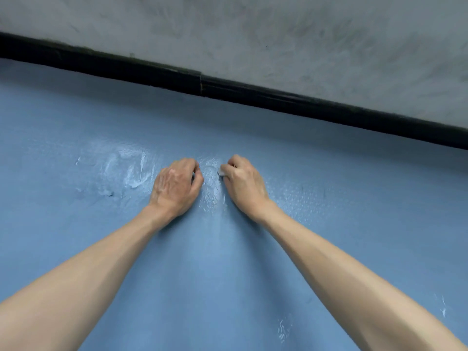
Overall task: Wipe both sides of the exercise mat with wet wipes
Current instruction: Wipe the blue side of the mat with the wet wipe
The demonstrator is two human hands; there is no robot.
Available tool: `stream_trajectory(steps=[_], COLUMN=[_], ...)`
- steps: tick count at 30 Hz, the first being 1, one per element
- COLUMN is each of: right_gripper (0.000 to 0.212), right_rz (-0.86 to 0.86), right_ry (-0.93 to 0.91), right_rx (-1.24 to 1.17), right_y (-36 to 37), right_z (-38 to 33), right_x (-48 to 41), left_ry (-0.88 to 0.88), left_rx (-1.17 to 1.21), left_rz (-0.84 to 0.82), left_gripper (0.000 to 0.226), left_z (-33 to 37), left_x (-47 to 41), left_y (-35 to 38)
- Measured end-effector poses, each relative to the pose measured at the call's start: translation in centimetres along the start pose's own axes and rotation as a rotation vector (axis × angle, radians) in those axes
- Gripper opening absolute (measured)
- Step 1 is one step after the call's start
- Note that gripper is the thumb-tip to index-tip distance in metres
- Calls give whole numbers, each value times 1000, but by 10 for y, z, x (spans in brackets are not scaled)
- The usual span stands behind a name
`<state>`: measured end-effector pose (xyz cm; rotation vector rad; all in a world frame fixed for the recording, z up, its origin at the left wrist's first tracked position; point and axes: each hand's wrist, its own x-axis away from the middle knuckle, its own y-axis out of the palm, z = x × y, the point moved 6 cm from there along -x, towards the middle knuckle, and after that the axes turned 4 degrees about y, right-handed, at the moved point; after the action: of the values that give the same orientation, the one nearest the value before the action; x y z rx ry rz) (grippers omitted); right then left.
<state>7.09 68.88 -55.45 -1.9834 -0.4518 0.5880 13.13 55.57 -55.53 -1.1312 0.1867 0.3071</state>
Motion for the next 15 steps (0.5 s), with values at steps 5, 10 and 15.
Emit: stream_trajectory(steps=[5, 10, 15], right_gripper=[22, 25, 17], right_rz=[-129, -311, -174], right_ry=[-200, -444, -332], right_rx=[-86, -143, -83], right_y=[-6, -17, -4], right_z=[-31, -37, 5], right_x=[75, 116, -6], left_ry=[-20, 0, 25], left_rx=[-41, -107, -134], left_rz=[-49, -9, 5], left_gripper=[12, 17, 27], left_z=[-6, -18, -20], left_x=[-42, -66, -67], left_y=[19, 27, 30])
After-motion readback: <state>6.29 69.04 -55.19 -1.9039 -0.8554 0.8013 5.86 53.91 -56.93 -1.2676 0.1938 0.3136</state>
